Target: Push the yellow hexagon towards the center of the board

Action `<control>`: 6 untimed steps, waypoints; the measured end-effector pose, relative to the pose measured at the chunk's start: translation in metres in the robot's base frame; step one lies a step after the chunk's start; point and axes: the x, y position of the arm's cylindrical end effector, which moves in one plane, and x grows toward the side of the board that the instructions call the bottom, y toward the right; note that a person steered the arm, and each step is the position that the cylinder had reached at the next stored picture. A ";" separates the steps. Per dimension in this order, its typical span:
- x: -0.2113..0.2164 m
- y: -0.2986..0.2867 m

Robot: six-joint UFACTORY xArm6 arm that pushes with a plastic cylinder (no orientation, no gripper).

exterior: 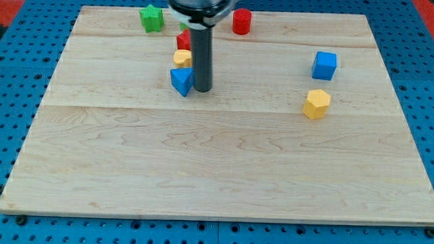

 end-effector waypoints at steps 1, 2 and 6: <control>-0.014 0.065; -0.017 0.133; 0.047 0.125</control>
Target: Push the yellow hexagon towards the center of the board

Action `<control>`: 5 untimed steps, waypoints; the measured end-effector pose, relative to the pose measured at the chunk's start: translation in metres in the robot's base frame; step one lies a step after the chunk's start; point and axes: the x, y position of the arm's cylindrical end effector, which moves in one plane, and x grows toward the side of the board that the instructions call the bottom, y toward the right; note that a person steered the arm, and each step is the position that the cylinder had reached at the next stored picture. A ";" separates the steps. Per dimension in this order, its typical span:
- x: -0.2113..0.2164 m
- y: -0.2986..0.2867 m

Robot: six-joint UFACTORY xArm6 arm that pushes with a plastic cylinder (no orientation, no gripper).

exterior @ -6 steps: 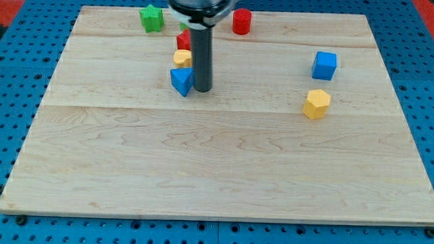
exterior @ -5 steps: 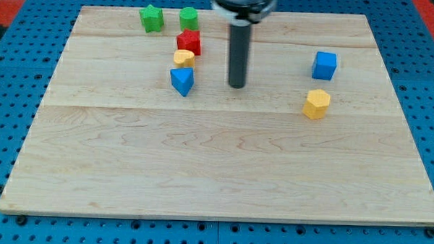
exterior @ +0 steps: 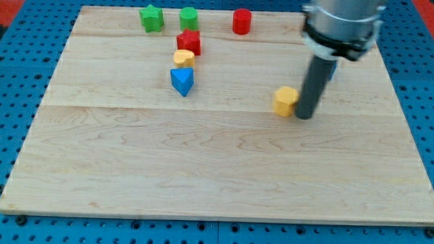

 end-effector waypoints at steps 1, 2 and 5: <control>-0.009 0.011; -0.033 -0.021; -0.074 -0.069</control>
